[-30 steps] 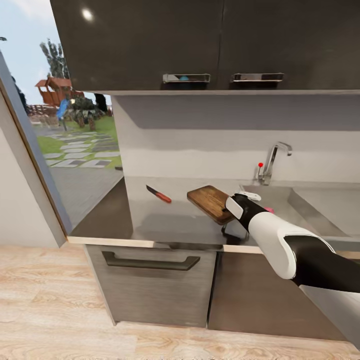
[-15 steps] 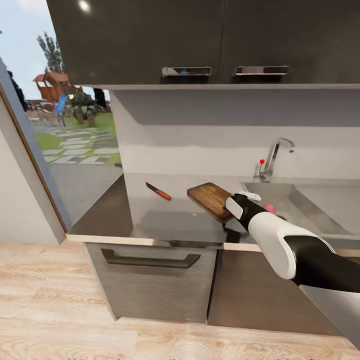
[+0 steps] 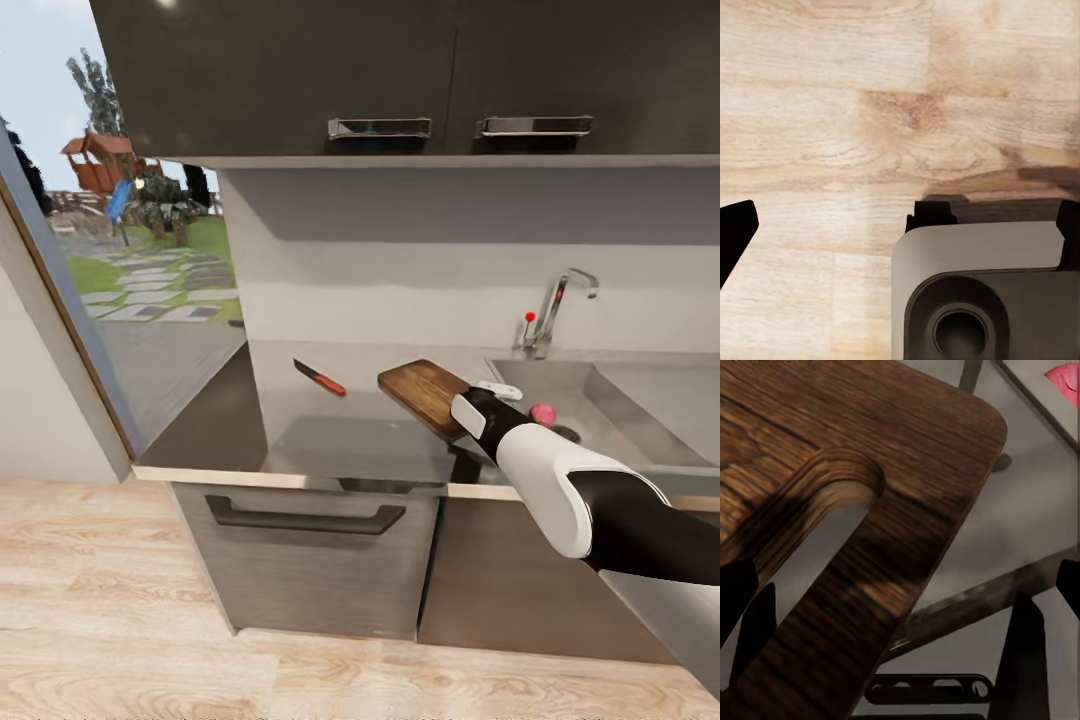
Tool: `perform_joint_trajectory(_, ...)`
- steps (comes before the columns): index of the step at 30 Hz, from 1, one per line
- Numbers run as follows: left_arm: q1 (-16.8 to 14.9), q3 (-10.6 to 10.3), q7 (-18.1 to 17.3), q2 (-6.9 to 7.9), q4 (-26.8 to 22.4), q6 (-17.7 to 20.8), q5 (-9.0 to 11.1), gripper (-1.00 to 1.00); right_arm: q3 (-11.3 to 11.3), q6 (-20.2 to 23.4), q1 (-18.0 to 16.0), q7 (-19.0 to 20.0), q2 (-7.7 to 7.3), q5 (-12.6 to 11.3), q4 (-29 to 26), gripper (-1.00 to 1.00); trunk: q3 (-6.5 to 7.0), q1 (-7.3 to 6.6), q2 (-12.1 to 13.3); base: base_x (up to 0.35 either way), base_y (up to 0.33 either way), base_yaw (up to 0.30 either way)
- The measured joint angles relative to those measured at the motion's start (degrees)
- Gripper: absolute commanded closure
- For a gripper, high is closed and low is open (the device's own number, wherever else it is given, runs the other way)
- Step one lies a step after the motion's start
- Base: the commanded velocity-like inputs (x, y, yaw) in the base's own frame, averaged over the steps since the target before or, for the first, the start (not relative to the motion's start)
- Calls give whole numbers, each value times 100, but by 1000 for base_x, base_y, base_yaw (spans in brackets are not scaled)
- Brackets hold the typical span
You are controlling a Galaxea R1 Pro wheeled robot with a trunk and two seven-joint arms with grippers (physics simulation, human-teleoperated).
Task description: In the kitchen, take the Vidalia onion out of the sink, dice it on the chopping board with the paring knife, put the diced onion into the bowl on the countertop, then place both the paring knife and the chopping board into the sink.
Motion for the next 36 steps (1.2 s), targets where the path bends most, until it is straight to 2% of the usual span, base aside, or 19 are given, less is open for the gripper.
perform_joint_trajectory(8, 0, -3, 0, 0, -1, 0, 0, -100, 5, 7, 1, -7, -9, 5, -88, -100, -62, 0, 0, 0, 0, 0)
perform_joint_trajectory(22, -1, -2, 0, 0, 9, 0, 0, -100, -32, -28, 6, 11, -37, -83, -110, -100, -70, 0, -1, 0, 0, 0)
perform_joint_trajectory(23, -1, -2, 0, 0, 9, 0, 0, -100, -32, -28, 7, 9, -38, -82, -111, 100, -70, 0, -1, 0, 0, 0)
perform_joint_trajectory(27, -1, 0, 0, 0, 9, 0, 0, -100, -39, -30, 5, 5, -42, -84, -109, 100, -70, 0, -1, 0, 0, 0)
perform_joint_trajectory(29, 0, 2, 0, 0, 8, 0, 0, -100, -48, 34, 4, -5, -46, 43, -130, 100, -70, 0, 0, 0, 0, 0)
perform_joint_trajectory(31, 0, 0, 0, 0, 9, 0, 0, -100, -15, -30, 7, -2, -47, -42, -104, 100, -71, 0, 0, 0, 0, 0)
perform_joint_trajectory(36, 0, -1, 0, 0, 9, 0, 0, -100, -13, -31, 5, -3, -45, -40, -99, 100, -71, 0, 0, 0, 0, 0)
